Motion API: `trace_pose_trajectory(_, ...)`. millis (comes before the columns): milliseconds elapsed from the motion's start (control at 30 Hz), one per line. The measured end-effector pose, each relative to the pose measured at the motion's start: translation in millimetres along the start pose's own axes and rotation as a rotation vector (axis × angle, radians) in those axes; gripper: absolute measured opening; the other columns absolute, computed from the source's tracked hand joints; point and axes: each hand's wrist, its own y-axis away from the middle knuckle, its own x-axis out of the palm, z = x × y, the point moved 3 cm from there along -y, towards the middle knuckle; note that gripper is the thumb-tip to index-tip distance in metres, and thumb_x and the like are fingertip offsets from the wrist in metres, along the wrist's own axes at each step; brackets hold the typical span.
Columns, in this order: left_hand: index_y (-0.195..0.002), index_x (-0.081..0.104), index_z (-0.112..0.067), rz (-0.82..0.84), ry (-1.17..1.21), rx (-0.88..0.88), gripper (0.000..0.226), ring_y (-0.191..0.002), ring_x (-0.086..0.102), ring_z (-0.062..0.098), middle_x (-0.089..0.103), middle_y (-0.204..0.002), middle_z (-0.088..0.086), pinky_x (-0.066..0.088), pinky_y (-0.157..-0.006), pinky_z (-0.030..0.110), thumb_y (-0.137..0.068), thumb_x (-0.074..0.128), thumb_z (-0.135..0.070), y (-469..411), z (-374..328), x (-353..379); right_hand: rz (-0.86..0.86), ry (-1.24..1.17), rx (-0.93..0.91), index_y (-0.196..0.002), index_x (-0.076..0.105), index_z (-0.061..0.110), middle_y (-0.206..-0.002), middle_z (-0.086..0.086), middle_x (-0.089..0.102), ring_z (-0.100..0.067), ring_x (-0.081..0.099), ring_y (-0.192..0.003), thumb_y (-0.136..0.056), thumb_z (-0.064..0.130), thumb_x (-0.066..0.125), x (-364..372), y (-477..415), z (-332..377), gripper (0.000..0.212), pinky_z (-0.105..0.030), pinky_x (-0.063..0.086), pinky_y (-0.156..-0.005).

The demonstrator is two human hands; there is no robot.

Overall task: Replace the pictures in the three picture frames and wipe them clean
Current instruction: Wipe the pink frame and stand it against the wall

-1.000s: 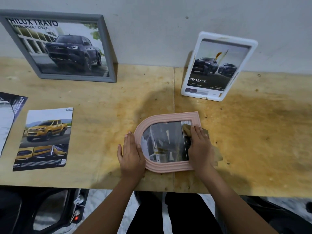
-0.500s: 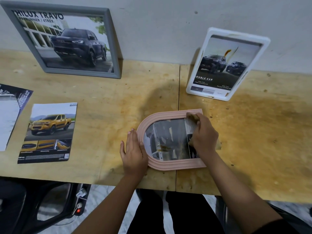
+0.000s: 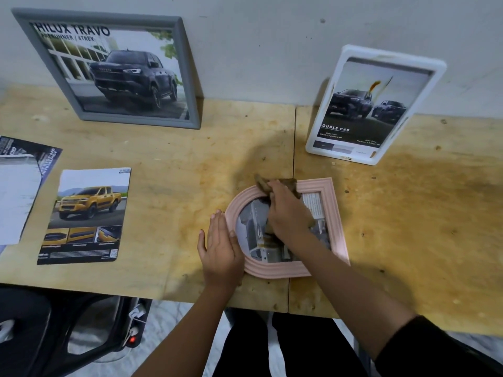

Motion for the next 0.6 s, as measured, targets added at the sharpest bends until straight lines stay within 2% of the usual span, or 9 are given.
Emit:
trace_pose_trajectory(100, -0.144, 0.032, -0.012, 0.005, 0.029, 0.002, 0.059, -0.14, 0.025, 0.01, 0.036, -0.15, 0.001, 0.008, -0.115, 0.036, -0.095, 0.013, -0.04, 0.4, -0.7, -2.1, 0.105, -0.122, -0.012, -0.121, 0.052, 0.013, -0.105, -0.01, 0.063, -0.027, 0.058, -0.092, -0.099, 0.018, 0.035, -13.7, -0.2, -7.4, 0.028, -0.037, 0.045, -0.077)
trace_pose_trajectory(200, -0.143, 0.034, -0.011, 0.01, 0.083, -0.002, 0.06, -0.141, 0.025, 0.012, 0.036, -0.149, 0.002, 0.006, -0.115, 0.035, -0.094, 0.017, -0.042, 0.2, -2.1, -4.9, 0.129, -0.329, 0.06, -0.115, 0.054, 0.011, -0.098, -0.006, 0.06, -0.019, 0.054, -0.09, -0.099, 0.014, 0.037, -38.2, 7.0, -16.7, 0.024, -0.033, 0.044, -0.08)
trace_pose_trajectory(300, -0.142, 0.035, -0.012, 0.016, 0.117, -0.019, 0.055, -0.141, 0.026, 0.013, 0.037, -0.149, 0.002, 0.006, -0.116, 0.034, -0.094, 0.026, -0.036, -0.4, -1.8, -8.0, -0.133, -0.548, 0.22, -0.103, 0.057, 0.014, -0.095, -0.002, 0.056, -0.014, 0.05, -0.087, -0.096, 0.008, 0.041, -72.1, 17.5, -37.0, 0.018, -0.014, 0.04, -0.071)
trace_pose_trajectory(400, -0.138, 0.04, -0.014, 0.011, 0.16, -0.047, 0.048, -0.139, 0.031, 0.014, 0.042, -0.146, 0.001, 0.008, -0.116, 0.033, -0.094, 0.037, -0.033, -2.5, -1.4, -10.8, -0.381, -0.452, 0.156, -0.101, 0.057, 0.019, -0.083, 0.012, 0.057, -0.005, 0.049, -0.078, -0.093, 0.012, 0.044, -100.5, 32.2, -52.4, 0.018, -0.006, 0.036, -0.064)
trace_pose_trajectory(467, -0.13, 0.048, -0.014, -0.005, 0.183, -0.102, 0.044, -0.132, 0.04, 0.018, 0.048, -0.139, 0.001, 0.017, -0.111, 0.036, -0.091, 0.05, -0.034, -10.0, -1.6, -12.0, -0.376, -0.319, 0.079, -0.108, 0.058, 0.016, -0.08, 0.013, 0.058, -0.006, 0.051, -0.072, -0.09, 0.018, 0.042, -99.3, 36.3, -54.4, 0.024, -0.014, 0.04, -0.062)
trace_pose_trajectory(533, -0.117, 0.053, -0.015, 0.004, 0.172, -0.137, 0.046, -0.126, 0.042, 0.022, 0.048, -0.132, 0.003, 0.023, -0.103, 0.039, -0.083, 0.052, -0.046, -20.1, -1.0, -12.4, -0.207, -0.215, 0.01, -0.116, 0.055, 0.016, -0.086, 0.004, 0.063, -0.016, 0.058, -0.075, -0.091, 0.026, 0.039, -77.3, 33.7, -53.3, 0.031, -0.031, 0.048, -0.067)
trace_pose_trajectory(567, -0.113, 0.053, -0.014, 0.021, 0.155, -0.138, 0.052, -0.123, 0.042, 0.024, 0.048, -0.129, 0.004, 0.025, -0.1, 0.039, -0.078, 0.048, -0.052, -25.2, -0.9, -12.1, -0.094, -0.152, -0.033, -0.122, 0.053, 0.019, -0.098, 0.0, 0.066, -0.02, 0.062, -0.089, -0.093, 0.03, 0.036, -60.5, 31.8, -51.9, 0.035, -0.039, 0.051, -0.077)
trace_pose_trajectory(600, -0.113, 0.053, -0.013, 0.036, 0.137, -0.126, 0.061, -0.123, 0.041, 0.026, 0.047, -0.129, 0.006, 0.026, -0.099, 0.04, -0.075, 0.044, -0.059, -29.4, -0.9, -12.2, -0.004, -0.075, -0.067, -0.128, 0.051, 0.023, -0.116, -0.003, 0.064, -0.023, 0.058, -0.111, -0.095, 0.034, 0.033, -42.9, 30.5, -51.0, 0.039, -0.044, 0.047, -0.094)
